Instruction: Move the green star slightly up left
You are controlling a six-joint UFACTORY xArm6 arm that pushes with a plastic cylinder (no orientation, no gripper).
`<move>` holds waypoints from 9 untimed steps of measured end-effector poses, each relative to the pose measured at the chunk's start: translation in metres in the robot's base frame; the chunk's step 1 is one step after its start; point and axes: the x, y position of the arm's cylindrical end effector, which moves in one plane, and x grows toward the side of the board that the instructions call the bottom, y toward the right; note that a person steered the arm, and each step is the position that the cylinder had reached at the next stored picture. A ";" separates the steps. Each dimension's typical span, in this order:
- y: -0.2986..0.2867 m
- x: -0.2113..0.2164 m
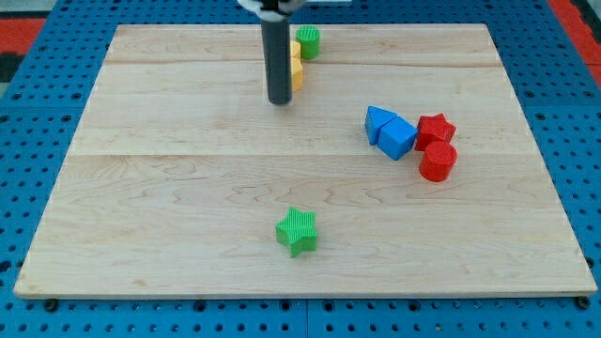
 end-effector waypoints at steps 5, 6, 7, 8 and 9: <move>0.024 0.176; 0.009 0.126; -0.016 0.121; -0.030 0.156; -0.086 0.191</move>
